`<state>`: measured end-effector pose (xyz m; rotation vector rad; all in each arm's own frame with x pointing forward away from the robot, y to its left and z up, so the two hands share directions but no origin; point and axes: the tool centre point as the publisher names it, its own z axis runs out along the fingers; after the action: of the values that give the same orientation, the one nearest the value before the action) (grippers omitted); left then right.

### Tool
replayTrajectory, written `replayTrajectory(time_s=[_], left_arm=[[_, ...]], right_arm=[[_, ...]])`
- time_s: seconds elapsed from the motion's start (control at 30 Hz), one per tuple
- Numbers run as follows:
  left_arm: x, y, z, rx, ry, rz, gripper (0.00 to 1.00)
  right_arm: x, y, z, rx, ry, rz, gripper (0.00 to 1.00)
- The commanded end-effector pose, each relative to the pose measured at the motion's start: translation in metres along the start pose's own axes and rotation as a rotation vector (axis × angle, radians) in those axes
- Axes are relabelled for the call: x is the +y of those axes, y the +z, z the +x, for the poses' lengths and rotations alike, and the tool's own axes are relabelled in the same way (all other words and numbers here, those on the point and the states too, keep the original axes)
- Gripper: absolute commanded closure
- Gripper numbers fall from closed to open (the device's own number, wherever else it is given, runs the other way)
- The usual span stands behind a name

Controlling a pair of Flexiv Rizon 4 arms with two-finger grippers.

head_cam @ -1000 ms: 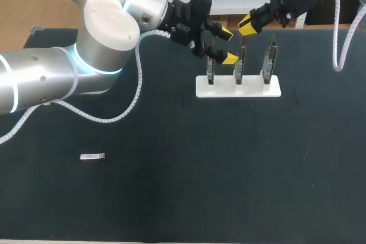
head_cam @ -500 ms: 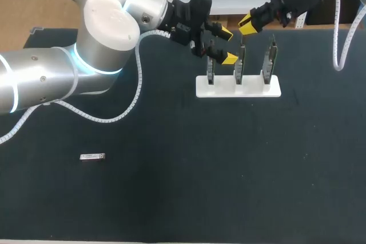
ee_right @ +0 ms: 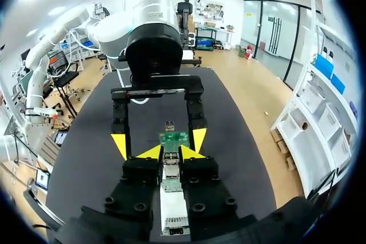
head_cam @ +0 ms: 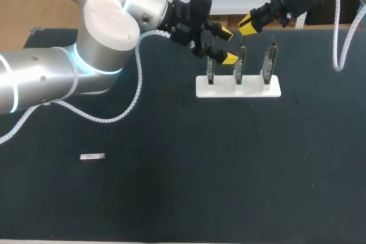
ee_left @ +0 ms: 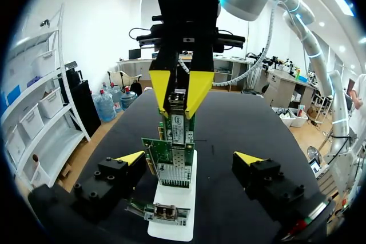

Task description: Pick up the optical module with the left hand, and insert it into the network port with the right hand.

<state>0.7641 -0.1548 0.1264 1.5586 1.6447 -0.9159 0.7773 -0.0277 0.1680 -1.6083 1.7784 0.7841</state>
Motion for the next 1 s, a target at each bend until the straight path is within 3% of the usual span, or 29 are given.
replayTrajectory(time_s=[0.03,1.0], left_arm=[[0.0013,0.0005,-0.0007,0.004,-0.002,0.002,0.0],[0.0013,0.0005,-0.0007,0.004,-0.002,0.002,0.0]], right_arm=[[-0.0021,0.0011,0.0001,-0.002,-0.005,-0.001,1.0],[-0.003,0.0009,0.0002,0.005,-0.018,-0.014,1.0]])
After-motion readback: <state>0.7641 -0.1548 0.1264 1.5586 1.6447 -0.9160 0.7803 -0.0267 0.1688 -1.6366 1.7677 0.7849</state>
